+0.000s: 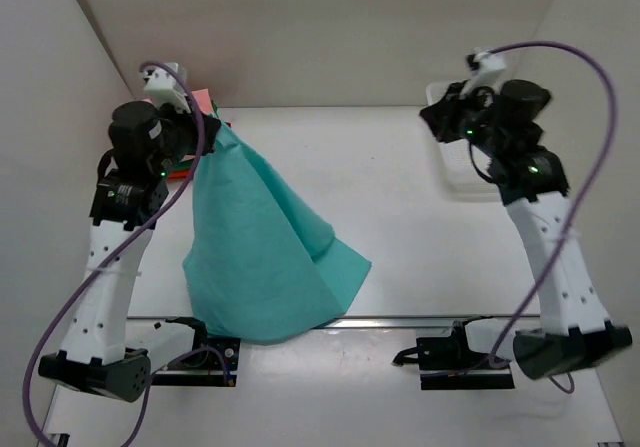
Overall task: Fold and stack the t-shirts
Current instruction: Flatten out the tshirt
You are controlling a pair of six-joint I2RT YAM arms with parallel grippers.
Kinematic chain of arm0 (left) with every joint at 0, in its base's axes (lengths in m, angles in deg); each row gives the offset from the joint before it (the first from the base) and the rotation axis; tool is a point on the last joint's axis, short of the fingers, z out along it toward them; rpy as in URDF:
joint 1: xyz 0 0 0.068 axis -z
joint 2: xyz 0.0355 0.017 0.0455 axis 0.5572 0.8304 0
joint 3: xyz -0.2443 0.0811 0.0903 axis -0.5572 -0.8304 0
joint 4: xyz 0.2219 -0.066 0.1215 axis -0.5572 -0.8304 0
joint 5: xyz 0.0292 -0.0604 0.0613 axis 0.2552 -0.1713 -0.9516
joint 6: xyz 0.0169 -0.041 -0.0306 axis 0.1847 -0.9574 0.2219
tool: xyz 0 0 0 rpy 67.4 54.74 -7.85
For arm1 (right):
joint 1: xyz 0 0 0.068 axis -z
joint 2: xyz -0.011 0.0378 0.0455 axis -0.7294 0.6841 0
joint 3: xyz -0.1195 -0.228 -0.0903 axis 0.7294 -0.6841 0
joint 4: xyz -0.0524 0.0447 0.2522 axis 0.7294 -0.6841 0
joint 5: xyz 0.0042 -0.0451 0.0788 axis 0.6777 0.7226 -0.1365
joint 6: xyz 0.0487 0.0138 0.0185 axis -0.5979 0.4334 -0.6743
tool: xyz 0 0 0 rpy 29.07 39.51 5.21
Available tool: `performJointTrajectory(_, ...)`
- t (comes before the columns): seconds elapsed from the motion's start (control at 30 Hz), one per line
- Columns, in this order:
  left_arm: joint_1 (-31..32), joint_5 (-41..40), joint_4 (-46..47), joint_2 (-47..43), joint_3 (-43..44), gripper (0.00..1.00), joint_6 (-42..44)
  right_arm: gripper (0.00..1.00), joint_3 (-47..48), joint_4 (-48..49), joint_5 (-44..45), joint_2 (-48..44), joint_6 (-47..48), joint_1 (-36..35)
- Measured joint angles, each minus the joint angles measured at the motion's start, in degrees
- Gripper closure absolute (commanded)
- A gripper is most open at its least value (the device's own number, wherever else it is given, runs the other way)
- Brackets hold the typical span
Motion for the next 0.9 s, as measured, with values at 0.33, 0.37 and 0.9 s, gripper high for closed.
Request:
performJointTrajectory(0.33, -0.8, 1.8, 3.7, -6.7, -22.9, 1.0, 2.4, 0.62, -14.0, 7.1, 1.3, 30.2, 4.2, -15.0)
performJointTrajectory(0.37, -0.9, 1.5, 3.7, -7.6, -24.3, 1.0, 2.9, 0.62, -15.1, 7.8, 1.6, 32.3, 4.4, -16.9)
performJointTrajectory(0.9, -0.6, -6.8, 3.4, -12.7, -33.2, 1.0, 6.0, 0.5, -9.2, 16.7, -0.4, 48.5, 3.2, -31.6)
